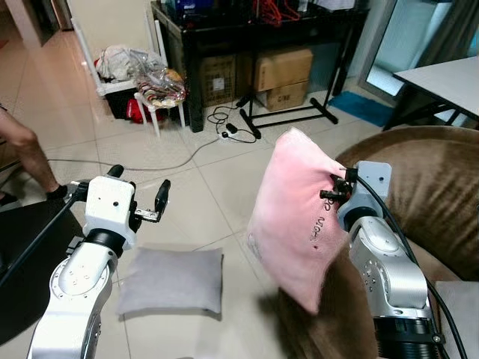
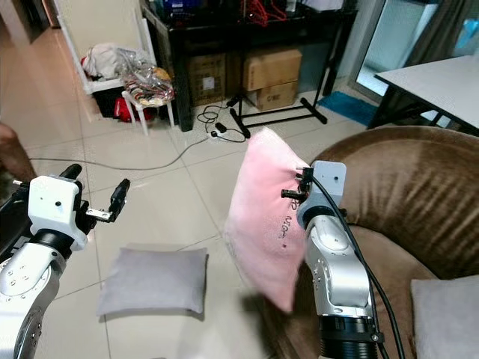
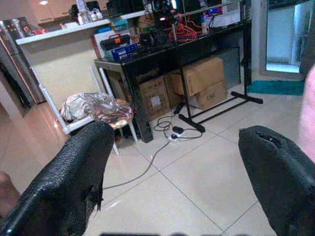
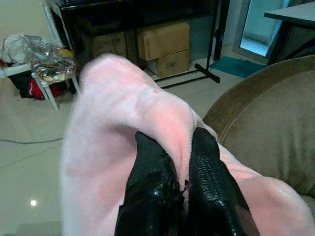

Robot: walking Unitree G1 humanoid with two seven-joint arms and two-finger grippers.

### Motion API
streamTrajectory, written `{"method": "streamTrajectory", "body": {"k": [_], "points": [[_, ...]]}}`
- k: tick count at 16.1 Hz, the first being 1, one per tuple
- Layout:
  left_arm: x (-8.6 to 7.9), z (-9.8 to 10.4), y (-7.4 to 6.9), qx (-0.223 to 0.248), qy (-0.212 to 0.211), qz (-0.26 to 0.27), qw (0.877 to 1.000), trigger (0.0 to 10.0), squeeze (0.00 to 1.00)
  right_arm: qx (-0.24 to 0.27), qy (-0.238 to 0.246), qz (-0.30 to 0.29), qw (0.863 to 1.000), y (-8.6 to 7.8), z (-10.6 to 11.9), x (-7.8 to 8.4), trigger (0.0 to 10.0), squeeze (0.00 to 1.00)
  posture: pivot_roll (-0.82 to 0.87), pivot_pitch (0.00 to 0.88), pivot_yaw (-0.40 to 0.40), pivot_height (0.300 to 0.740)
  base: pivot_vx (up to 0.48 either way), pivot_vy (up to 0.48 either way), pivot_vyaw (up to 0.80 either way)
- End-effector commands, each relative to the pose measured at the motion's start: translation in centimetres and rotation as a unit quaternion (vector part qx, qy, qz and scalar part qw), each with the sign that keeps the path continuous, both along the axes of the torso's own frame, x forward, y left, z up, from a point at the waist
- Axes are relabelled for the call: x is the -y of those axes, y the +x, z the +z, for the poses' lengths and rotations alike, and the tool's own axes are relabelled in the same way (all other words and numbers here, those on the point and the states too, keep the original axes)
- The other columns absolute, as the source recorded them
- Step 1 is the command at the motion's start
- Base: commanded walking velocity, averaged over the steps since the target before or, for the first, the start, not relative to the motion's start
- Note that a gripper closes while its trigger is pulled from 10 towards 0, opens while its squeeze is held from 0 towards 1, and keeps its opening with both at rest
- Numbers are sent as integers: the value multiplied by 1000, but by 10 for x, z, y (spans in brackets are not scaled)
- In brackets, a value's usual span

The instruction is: Move the pillow to the sofa from floor

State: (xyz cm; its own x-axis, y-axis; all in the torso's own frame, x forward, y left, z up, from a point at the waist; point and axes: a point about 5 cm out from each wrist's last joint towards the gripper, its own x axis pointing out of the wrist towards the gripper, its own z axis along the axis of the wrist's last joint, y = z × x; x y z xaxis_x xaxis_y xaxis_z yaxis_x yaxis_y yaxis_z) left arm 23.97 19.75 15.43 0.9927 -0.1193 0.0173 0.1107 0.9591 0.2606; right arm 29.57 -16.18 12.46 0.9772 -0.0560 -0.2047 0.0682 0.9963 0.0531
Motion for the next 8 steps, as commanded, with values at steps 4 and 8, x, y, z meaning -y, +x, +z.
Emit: {"method": "streamTrajectory", "body": {"k": [4,8], "points": [[0,1,0,3,-2,7,1000,10000,0,37,8,15,999,2,16,-4,10000,0,17,0,-15,740,0,-142,-597],[0,-1,0,2,-3,13,1000,10000,0,39,5,13,999,1,18,-4,10000,0,14,0,-12,740,0,0,-800]]}}
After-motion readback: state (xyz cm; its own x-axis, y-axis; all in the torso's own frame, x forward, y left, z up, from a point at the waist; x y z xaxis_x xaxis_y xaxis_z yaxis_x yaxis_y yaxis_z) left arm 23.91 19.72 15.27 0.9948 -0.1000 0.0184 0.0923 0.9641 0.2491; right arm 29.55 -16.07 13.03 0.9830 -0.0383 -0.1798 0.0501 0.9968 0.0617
